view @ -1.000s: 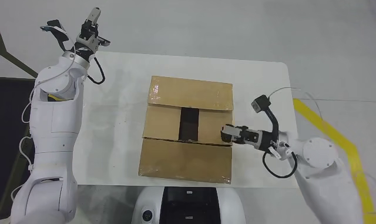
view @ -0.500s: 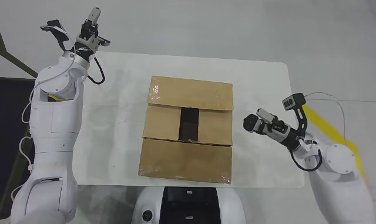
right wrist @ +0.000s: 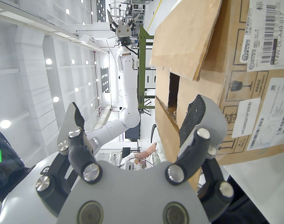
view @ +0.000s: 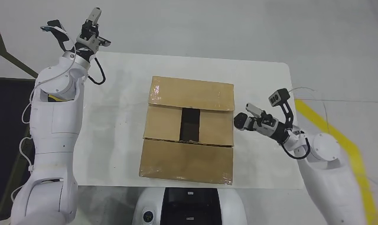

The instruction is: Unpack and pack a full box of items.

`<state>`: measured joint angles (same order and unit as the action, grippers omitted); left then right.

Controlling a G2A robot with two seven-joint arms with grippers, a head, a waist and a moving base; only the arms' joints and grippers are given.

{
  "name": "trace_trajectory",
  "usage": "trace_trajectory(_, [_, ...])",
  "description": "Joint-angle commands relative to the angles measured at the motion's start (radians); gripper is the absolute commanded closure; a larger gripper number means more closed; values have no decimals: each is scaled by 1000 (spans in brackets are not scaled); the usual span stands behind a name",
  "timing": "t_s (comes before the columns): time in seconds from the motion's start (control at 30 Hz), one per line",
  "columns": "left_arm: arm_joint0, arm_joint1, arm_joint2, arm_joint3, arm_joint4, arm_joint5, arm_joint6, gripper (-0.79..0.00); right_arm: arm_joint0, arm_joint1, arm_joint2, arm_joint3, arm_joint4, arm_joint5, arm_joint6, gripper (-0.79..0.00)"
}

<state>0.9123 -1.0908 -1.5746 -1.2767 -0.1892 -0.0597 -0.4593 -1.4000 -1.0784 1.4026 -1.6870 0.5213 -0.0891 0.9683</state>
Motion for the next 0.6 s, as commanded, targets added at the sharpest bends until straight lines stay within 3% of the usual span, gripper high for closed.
trace_trajectory(0.0, [0,0,0,0,0,0,0,-785,15,-2,-16,15,-3,6,0,-785])
trace_trajectory(0.57, [0,0,0,0,0,0,0,-785,141,-22,-118,160,74,3,23,-785])
